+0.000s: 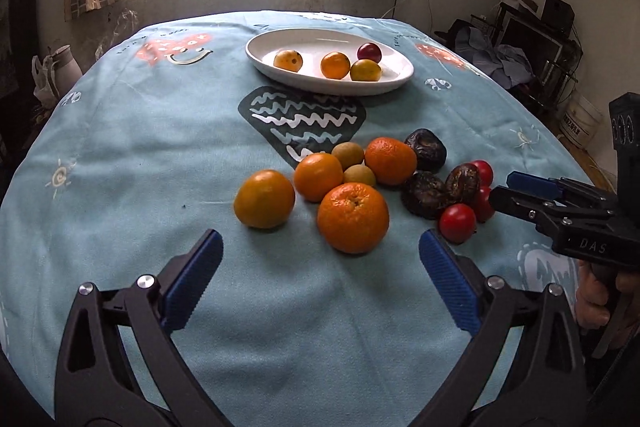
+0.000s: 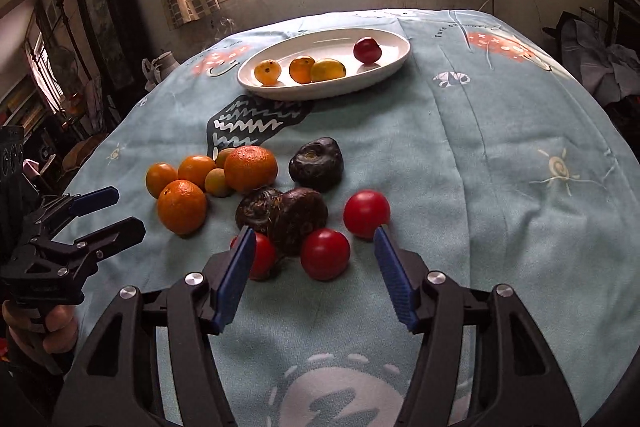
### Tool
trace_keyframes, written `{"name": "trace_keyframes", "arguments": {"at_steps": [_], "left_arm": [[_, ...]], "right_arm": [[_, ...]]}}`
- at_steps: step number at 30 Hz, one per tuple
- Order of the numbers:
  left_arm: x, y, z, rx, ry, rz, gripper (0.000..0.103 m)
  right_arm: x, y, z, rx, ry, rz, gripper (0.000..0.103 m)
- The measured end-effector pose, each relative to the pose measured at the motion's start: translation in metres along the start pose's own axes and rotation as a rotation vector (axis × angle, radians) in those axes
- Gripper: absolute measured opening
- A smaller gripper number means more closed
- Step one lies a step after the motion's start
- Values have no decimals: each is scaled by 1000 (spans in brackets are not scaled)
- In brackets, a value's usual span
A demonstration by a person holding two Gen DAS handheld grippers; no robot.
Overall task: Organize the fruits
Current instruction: 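Grasp the dark brown fruit with the right tool while the left tool grasps a large mandarin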
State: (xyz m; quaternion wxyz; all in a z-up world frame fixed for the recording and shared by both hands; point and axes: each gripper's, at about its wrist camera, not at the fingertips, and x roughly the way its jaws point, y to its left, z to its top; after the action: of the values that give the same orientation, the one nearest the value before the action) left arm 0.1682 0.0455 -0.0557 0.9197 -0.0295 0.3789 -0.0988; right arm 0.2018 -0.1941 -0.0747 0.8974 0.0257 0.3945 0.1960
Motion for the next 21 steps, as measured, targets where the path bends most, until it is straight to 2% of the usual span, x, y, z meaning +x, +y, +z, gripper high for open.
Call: {"name": "trace_keyframes", "arguments": {"at_steps": [8, 11, 18, 21], "left_arm": [[0, 1, -1, -8, -4, -4, 100], [0, 3, -1, -15, -4, -9, 100], [0, 4, -1, -9, -2, -18, 100], [0, 3, -2, -8, 1, -18, 100]], "right_arm": [[15, 16, 16, -98, 10, 2, 55], [22, 16, 22, -134, 27, 39, 55], [42, 9, 29, -205, 126, 104, 55], [45, 7, 30, -218, 139, 146, 51]]}}
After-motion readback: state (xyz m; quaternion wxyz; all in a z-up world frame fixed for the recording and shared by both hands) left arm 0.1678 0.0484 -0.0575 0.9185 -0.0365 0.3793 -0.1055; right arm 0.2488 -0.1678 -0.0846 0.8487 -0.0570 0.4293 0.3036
